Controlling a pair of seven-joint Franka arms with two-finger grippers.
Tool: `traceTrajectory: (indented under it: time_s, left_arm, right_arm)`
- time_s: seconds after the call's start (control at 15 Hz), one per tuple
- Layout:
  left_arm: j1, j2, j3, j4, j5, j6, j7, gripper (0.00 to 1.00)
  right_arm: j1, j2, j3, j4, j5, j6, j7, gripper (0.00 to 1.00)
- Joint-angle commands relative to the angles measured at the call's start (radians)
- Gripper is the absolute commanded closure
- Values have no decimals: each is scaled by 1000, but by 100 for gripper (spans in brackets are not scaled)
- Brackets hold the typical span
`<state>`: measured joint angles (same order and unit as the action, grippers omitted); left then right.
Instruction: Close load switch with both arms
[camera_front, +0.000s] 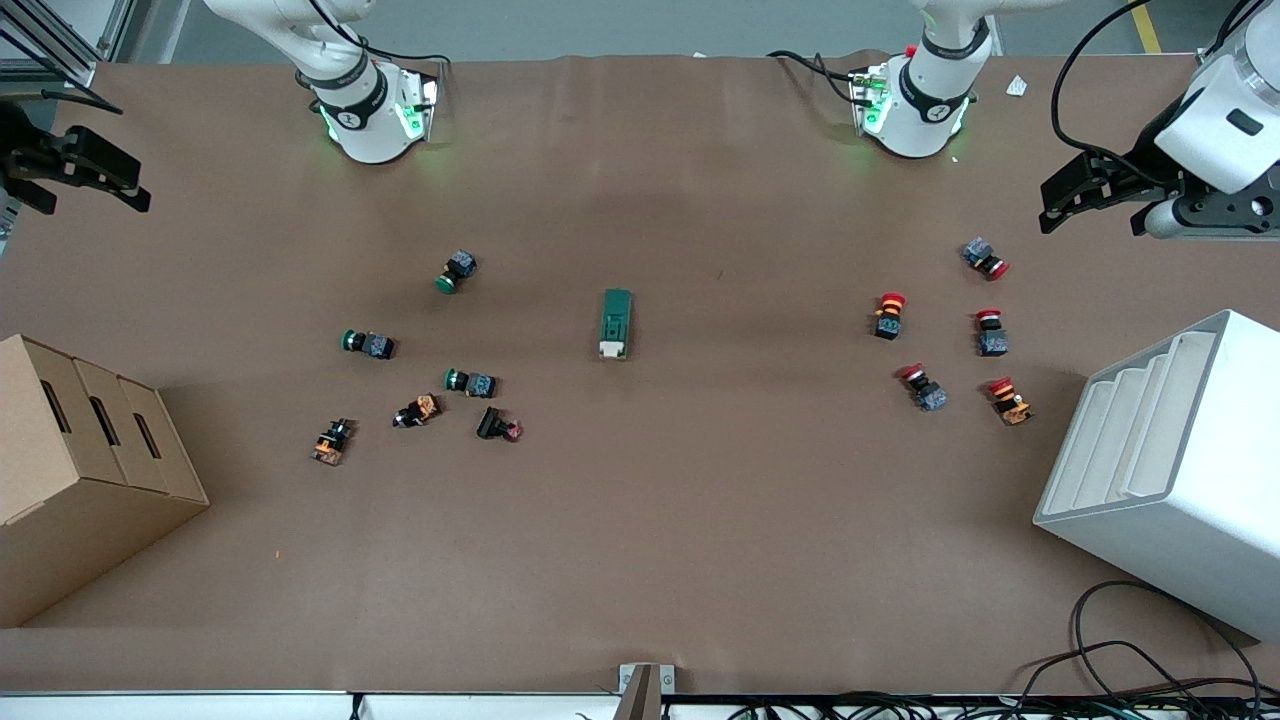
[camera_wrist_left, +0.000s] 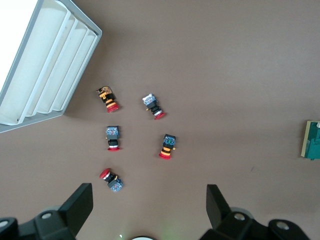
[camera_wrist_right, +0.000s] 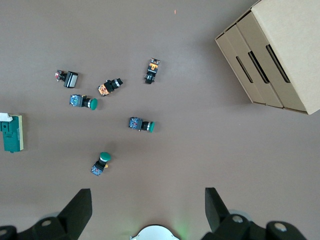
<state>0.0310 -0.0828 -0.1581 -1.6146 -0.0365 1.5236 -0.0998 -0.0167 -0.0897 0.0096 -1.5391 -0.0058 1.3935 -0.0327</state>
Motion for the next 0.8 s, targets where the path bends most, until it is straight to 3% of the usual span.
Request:
traceTrajectory:
  time_s: [0.0, 0.73]
  left_arm:
    - [10, -5, -3, 2, 18, 6, 11, 0]
    - [3, 52, -3, 81, 46, -5, 14, 0]
  right_arm:
    - [-25, -21, 18, -19, -5, 13, -6, 0]
    - [-28, -18, 13, -12, 27, 10, -44, 0]
